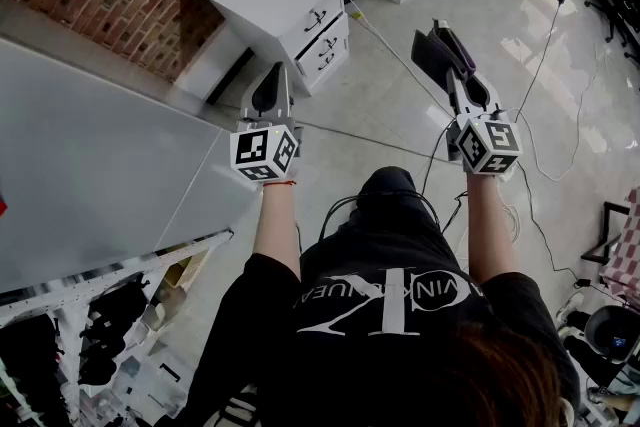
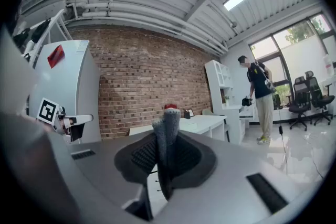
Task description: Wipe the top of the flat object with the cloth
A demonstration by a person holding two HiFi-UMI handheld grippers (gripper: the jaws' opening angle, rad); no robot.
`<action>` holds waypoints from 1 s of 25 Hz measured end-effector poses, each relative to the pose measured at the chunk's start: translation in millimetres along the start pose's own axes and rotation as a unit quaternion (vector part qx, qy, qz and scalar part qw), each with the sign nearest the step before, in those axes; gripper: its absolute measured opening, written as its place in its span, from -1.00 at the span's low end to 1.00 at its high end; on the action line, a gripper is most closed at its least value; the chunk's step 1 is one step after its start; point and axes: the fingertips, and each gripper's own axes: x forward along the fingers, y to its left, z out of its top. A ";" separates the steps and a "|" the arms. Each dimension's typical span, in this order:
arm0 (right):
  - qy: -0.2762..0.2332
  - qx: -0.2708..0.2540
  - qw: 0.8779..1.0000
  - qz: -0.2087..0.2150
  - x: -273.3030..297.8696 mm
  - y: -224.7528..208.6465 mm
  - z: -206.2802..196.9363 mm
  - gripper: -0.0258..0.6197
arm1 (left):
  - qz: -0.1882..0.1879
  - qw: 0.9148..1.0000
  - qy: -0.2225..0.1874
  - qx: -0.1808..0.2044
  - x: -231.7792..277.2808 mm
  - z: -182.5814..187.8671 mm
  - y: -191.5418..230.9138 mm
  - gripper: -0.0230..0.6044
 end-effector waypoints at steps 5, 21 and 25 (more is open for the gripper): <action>0.002 -0.004 1.000 0.005 12.4 -0.5 3.4 -0.74 | 0.006 1.000 0.001 -0.006 7.6 -2.3 7.6 -0.89; 0.020 0.001 1.000 0.021 110.2 -63.1 0.1 -0.74 | 0.019 0.999 0.029 -0.021 124.8 -22.8 29.4 -0.89; 0.024 -0.003 0.999 0.034 142.7 -83.8 5.4 -0.74 | 0.022 0.999 0.030 -0.023 163.5 -25.2 30.2 -0.89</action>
